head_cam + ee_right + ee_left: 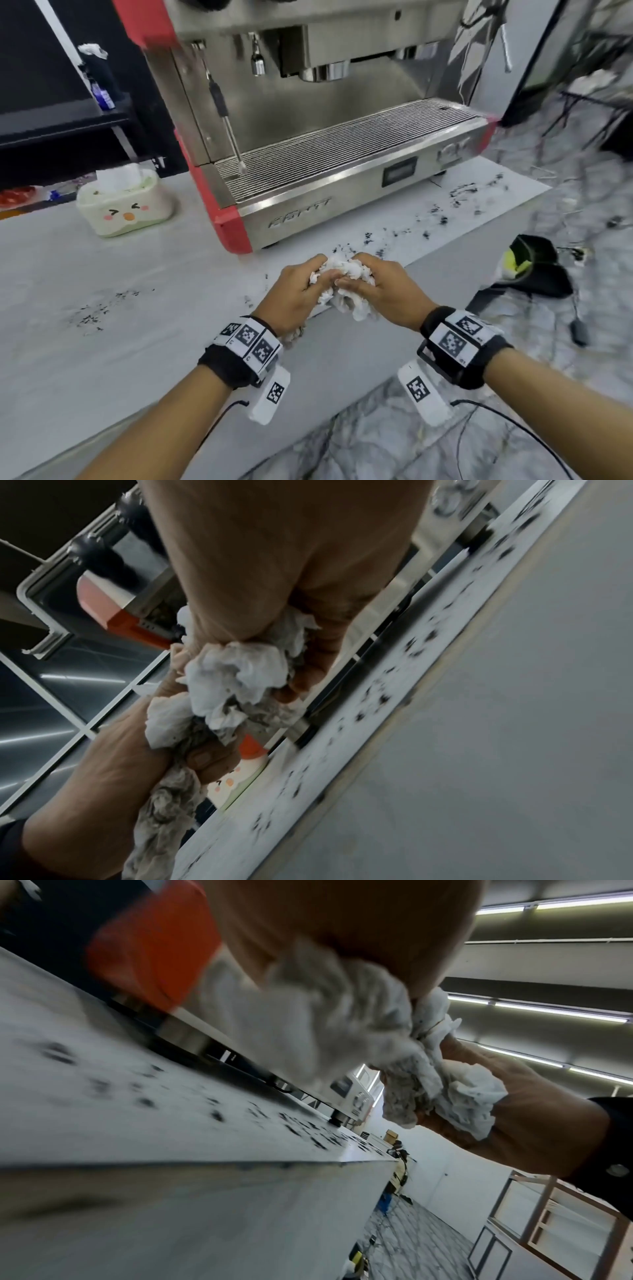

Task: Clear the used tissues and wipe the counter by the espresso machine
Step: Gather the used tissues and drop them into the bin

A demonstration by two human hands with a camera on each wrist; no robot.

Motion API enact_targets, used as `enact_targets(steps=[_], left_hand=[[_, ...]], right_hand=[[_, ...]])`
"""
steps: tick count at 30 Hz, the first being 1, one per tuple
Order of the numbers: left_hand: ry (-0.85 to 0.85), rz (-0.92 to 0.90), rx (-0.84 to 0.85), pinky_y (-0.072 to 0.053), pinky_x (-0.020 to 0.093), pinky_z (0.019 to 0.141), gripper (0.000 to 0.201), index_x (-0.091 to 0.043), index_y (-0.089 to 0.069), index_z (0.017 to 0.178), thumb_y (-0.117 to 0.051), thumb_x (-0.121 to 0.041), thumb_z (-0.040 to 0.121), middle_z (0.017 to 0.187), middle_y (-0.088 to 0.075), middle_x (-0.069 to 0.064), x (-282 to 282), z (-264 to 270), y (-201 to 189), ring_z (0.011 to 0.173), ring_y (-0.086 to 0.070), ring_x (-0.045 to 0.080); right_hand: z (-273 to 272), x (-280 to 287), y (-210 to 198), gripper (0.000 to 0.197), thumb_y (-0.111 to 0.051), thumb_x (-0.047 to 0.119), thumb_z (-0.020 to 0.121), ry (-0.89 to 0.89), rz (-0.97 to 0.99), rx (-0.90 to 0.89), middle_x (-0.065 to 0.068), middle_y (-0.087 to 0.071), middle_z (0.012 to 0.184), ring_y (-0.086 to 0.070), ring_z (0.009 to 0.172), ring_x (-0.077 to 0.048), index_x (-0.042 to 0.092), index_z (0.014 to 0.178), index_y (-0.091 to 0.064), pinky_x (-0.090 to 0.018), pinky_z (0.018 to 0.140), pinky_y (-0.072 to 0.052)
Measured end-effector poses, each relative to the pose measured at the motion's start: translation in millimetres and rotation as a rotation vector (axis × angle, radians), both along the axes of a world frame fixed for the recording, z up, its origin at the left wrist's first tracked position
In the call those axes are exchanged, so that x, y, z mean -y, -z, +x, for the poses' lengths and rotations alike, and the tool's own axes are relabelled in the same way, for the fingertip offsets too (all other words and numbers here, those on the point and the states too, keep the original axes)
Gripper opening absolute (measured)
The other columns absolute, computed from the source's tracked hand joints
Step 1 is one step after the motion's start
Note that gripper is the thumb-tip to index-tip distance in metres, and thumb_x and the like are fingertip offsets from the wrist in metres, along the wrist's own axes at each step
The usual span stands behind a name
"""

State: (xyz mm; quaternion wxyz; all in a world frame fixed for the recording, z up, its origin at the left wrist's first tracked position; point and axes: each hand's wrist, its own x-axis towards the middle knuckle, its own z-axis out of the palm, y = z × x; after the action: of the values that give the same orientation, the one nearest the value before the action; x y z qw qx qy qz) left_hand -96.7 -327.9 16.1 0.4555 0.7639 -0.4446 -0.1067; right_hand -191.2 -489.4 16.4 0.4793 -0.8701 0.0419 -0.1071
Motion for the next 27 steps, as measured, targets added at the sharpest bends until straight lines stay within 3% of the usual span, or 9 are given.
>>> enact_targets(steps=[6,9,12,14,21,27], left_hand=[[0.082,-0.007,0.001,-0.048,0.032,0.07,0.031,-0.021,-0.06,0.094,-0.044,-0.047,0.093,0.084,-0.068,0.0,89.5,-38.3,4.9,0.075,-0.062,0.016],[0.133,-0.024,-0.018,-0.043,0.032,0.061,0.027,-0.02,-0.058,0.085,-0.047,-0.044,0.093,0.071,-0.063,0.004,135.0,-54.1,8.0,0.061,-0.053,0.01],[0.189,-0.035,-0.055,-0.034,0.018,0.051,0.02,-0.032,-0.055,0.075,-0.05,-0.037,0.094,0.057,-0.055,-0.01,174.4,-66.6,9.5,0.052,-0.043,0.0],[0.229,-0.036,-0.078,-0.034,0.013,0.052,0.019,-0.036,-0.054,0.074,-0.051,-0.035,0.094,0.057,-0.056,-0.014,202.4,-73.1,13.4,0.052,-0.045,-0.001],[0.339,-0.054,-0.093,-0.033,0.011,0.054,0.021,-0.038,-0.053,0.074,-0.05,-0.032,0.094,0.061,-0.055,-0.021,300.1,-81.2,31.8,0.055,-0.045,-0.001],[0.364,-0.012,-0.076,-0.04,0.024,0.058,0.015,-0.038,-0.055,0.08,-0.049,-0.039,0.094,0.063,-0.055,-0.012,397.7,-75.7,33.9,0.059,-0.047,0.003]], right_hand=[[-53.5,77.4,6.3,0.023,-0.064,0.039,0.085,0.166,-0.026,0.006,0.003,-0.064,0.073,-0.055,0.062,-0.002,0.017,0.088,-0.06,-0.016,0.057,-0.041],[-77.1,115.7,12.4,0.027,-0.063,0.04,0.086,0.243,-0.032,-0.009,-0.005,-0.067,0.076,-0.058,0.066,-0.012,0.013,0.091,-0.06,-0.02,0.059,-0.043],[-94.6,147.9,18.1,0.024,-0.063,0.038,0.087,0.306,-0.031,-0.019,-0.002,-0.065,0.074,-0.053,0.061,-0.004,0.015,0.089,-0.059,-0.013,0.056,-0.039],[-105.2,171.8,23.4,0.026,-0.063,0.038,0.087,0.344,-0.04,-0.022,-0.004,-0.065,0.075,-0.054,0.064,-0.007,0.013,0.089,-0.059,-0.014,0.057,-0.039],[-126.2,256.3,39.2,0.028,-0.062,0.039,0.087,0.419,-0.059,-0.027,0.0,-0.063,0.076,-0.052,0.066,-0.005,0.012,0.092,-0.06,-0.015,0.059,-0.038],[-125.9,347.7,40.0,0.028,-0.062,0.038,0.087,0.46,-0.072,-0.033,0.001,-0.061,0.073,-0.052,0.064,-0.007,0.011,0.089,-0.059,-0.027,0.061,-0.041]])
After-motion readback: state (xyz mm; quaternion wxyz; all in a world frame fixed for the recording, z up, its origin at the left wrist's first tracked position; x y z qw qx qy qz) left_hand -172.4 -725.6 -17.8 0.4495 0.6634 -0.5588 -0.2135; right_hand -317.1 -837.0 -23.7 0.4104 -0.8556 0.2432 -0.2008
